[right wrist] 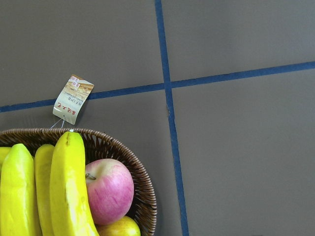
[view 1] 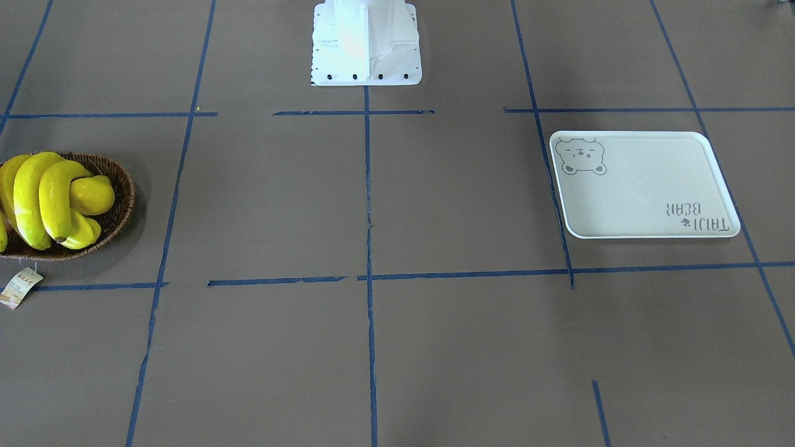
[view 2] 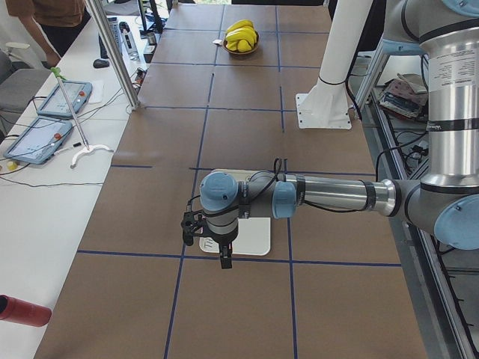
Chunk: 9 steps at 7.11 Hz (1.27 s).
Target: Transfer all bananas from basket to plate
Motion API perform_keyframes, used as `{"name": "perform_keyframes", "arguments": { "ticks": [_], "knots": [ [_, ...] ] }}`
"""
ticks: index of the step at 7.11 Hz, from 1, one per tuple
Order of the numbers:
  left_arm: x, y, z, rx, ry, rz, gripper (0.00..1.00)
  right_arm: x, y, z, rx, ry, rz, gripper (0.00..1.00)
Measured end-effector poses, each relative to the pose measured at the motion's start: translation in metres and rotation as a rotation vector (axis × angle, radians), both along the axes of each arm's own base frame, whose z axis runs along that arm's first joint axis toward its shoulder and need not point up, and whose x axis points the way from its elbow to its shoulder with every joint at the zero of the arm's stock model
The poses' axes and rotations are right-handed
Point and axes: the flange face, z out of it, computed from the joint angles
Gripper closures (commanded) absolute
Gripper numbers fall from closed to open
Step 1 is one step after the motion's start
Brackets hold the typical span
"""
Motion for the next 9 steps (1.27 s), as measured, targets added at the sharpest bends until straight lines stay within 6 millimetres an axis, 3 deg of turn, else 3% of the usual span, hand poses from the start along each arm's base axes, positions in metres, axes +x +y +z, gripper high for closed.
{"name": "perform_keyframes", "arguments": {
  "ticks": [9],
  "knots": [
    [0.0005, -0.0005, -0.0007, 0.005, 0.002, 0.0, 0.0, -0.0001, -0.0044, -0.0069, 0.005, 0.0, 0.008, 0.0]
  ]
}}
